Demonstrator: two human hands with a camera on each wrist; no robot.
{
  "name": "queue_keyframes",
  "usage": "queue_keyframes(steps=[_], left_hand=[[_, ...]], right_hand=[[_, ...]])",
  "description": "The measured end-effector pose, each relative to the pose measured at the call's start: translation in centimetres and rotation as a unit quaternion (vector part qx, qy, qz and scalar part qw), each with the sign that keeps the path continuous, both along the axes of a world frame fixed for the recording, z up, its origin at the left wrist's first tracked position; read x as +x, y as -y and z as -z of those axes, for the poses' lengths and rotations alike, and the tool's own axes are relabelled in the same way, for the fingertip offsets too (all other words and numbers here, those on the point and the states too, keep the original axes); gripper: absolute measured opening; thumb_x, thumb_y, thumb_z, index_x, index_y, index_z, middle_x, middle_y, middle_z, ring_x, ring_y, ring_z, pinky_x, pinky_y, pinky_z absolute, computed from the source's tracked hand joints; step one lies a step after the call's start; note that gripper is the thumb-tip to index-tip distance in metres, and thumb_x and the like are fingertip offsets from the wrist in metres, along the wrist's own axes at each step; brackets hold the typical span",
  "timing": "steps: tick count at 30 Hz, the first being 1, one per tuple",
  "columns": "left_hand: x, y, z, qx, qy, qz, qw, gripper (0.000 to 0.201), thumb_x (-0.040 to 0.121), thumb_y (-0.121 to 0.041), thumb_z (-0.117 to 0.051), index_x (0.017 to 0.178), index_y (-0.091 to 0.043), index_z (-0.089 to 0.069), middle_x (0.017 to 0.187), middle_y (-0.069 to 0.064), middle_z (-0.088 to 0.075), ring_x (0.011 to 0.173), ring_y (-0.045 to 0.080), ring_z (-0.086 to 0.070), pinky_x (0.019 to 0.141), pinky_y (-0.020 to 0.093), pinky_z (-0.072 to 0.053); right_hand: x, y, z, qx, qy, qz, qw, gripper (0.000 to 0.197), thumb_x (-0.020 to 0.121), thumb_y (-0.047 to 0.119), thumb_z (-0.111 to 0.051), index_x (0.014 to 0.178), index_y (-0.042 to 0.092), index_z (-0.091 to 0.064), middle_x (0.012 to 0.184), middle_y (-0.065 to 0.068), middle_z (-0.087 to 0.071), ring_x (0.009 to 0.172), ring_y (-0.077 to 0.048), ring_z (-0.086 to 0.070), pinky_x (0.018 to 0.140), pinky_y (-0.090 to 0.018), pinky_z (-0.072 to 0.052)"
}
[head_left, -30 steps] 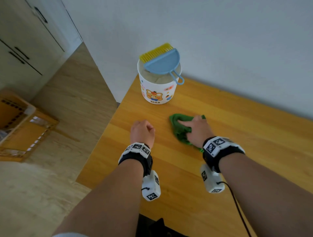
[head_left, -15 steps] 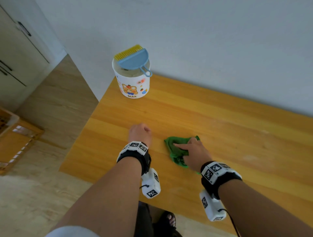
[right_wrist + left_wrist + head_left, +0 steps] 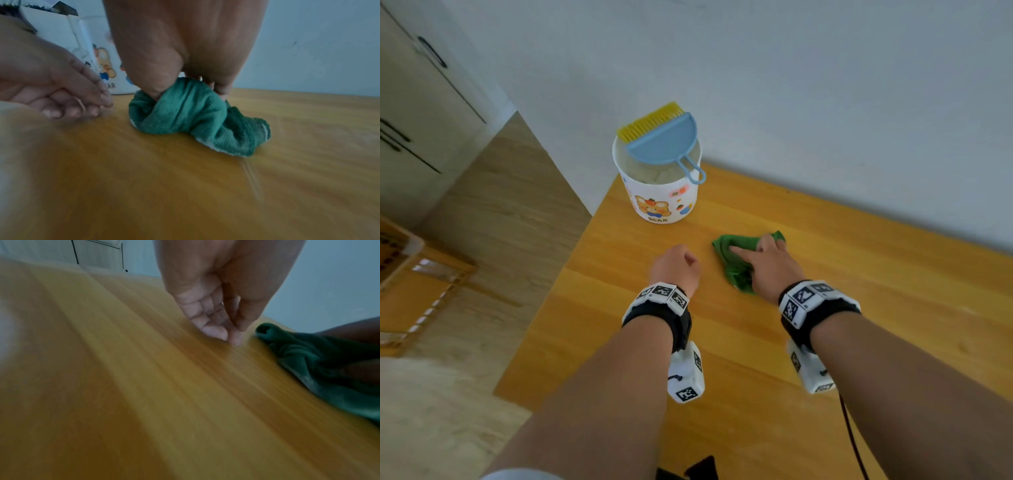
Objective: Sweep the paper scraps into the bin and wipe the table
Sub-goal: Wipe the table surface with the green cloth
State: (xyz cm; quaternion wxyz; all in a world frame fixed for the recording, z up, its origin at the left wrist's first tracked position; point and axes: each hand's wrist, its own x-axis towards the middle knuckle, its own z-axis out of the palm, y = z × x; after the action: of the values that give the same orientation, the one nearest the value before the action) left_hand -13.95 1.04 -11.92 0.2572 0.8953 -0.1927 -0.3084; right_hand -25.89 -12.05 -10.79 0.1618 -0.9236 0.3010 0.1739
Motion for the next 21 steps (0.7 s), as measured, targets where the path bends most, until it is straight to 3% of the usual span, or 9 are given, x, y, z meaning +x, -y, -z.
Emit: queue_keyframes(steps=[4,8,13,21], left_hand=[[2.2,2.6,0.2,-0.023,-0.013,0.014,1.0,0.011,0.093,-0.022,-0.053,0.087,-0.02,-0.062,0.08,0.001,-0.072,0.07,0.019,-0.071,0.071,0.038,-0.061],[2.6,5.5,0.4,-0.059,-0.005,0.042,0.997,0.008,0.09,-0.022,-0.059,0.084,-0.022,-0.064,0.082,-0.002,-0.071,0.075,0.021,-0.069,0.073,0.04,-0.06],[1.4,8.1,0.9,-0.082,-0.011,0.062,0.995,0.008,0.09,-0.02,-0.059,0.085,-0.019,-0.065,0.08,-0.002,-0.07,0.074,0.02,-0.069,0.071,0.041,-0.06],[-1.7,8.3,1.1,-0.065,0.025,0.077,0.995,0.015,0.093,-0.021,-0.057,0.079,-0.026,-0.059,0.077,-0.006,-0.066,0.07,0.017,-0.068,0.065,0.035,-0.059]], right_hand=[[3.9,4.7,0.5,-0.021,0.01,0.041,0.999,0.068,0.091,0.006,-0.045,0.146,0.042,-0.03,0.135,-0.014,-0.033,0.127,-0.037,-0.03,0.102,-0.044,-0.041],[4.8,9.6,0.6,-0.032,-0.017,0.126,0.991,0.069,0.092,0.011,-0.045,0.148,0.044,-0.023,0.146,-0.016,-0.024,0.132,-0.042,-0.026,0.105,-0.045,-0.036],[0.9,12.6,0.7,-0.042,-0.023,0.216,0.975,0.071,0.09,0.007,-0.043,0.147,0.045,-0.025,0.144,-0.017,-0.025,0.129,-0.045,-0.028,0.099,-0.046,-0.041],[-7.4,11.2,-0.1,-0.028,-0.048,0.264,0.963,0.066,0.093,0.012,-0.044,0.148,0.043,-0.026,0.14,-0.02,-0.028,0.124,-0.046,-0.035,0.106,-0.046,-0.033]])
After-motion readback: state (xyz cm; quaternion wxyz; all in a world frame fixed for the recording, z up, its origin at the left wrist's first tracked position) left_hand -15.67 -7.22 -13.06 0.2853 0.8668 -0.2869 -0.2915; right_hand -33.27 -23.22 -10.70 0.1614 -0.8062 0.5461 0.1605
